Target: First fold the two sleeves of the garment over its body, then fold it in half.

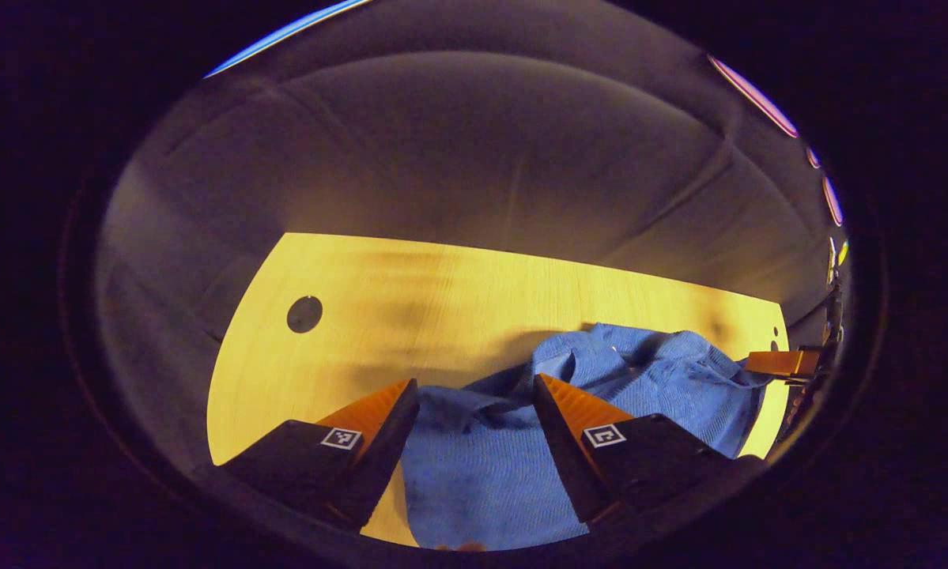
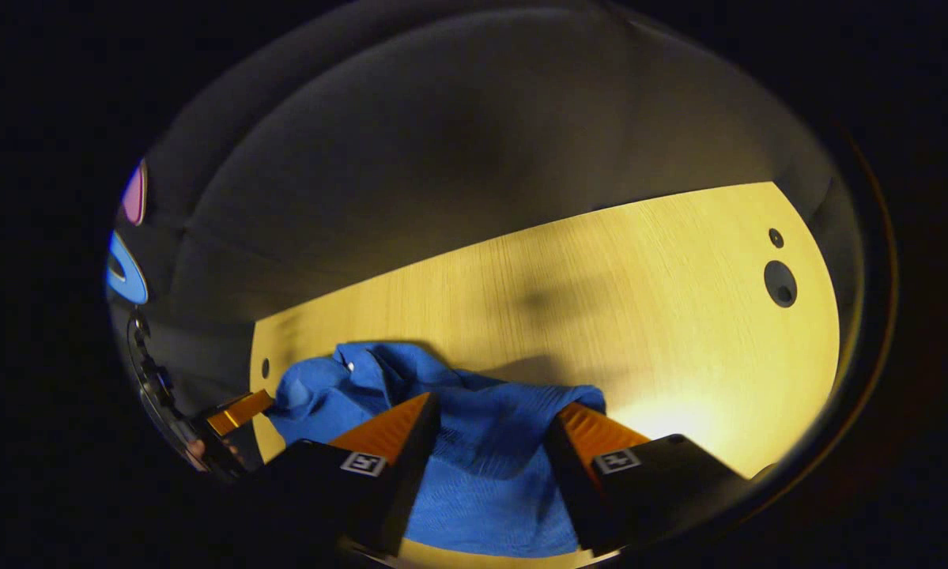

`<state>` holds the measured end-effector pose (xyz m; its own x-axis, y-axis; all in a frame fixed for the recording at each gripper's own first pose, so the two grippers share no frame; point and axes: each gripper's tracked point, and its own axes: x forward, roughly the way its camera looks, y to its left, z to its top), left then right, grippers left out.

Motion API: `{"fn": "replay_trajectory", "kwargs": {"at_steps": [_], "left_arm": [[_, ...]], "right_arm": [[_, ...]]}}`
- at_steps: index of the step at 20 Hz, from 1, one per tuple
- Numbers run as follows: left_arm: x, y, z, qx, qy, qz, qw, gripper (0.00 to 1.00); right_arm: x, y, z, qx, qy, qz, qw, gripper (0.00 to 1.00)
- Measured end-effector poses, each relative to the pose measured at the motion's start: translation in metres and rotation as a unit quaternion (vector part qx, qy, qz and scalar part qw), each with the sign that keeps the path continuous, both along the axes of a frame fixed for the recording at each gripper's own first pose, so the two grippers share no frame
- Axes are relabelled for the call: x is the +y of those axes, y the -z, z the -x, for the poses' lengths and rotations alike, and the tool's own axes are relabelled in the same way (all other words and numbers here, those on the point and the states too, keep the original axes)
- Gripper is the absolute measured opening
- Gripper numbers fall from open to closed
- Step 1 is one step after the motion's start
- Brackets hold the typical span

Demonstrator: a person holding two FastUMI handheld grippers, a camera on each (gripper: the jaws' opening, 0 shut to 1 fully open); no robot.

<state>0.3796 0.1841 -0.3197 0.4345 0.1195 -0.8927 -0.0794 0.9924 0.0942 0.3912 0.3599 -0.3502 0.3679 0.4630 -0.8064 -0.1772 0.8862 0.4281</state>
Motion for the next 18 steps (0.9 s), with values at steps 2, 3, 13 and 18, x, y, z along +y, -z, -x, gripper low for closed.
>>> {"fn": "replay_trajectory", "kwargs": {"at_steps": [2, 3, 13, 18], "left_arm": [[0.002, -0.013, -0.007, -0.034, 0.006, -0.007, 0.999, 0.84], [0.001, -0.017, -0.008, -0.054, 0.006, -0.006, 0.999, 0.84], [-0.032, -0.105, 0.043, -0.153, 0.029, 0.008, 0.988, 0.85], [-0.044, -0.183, 0.116, -0.242, 0.063, -0.002, 0.968, 0.83]], "right_arm": [[0.003, -0.011, -0.009, -0.031, 0.002, -0.011, 0.999, 0.96], [0.002, -0.017, -0.013, -0.045, 0.003, -0.014, 0.999, 0.98], [-0.037, -0.126, 0.005, -0.203, -0.024, 0.017, 0.979, 0.98], [-0.049, -0.233, 0.094, -0.326, -0.043, 0.031, 0.944, 0.98]]}}
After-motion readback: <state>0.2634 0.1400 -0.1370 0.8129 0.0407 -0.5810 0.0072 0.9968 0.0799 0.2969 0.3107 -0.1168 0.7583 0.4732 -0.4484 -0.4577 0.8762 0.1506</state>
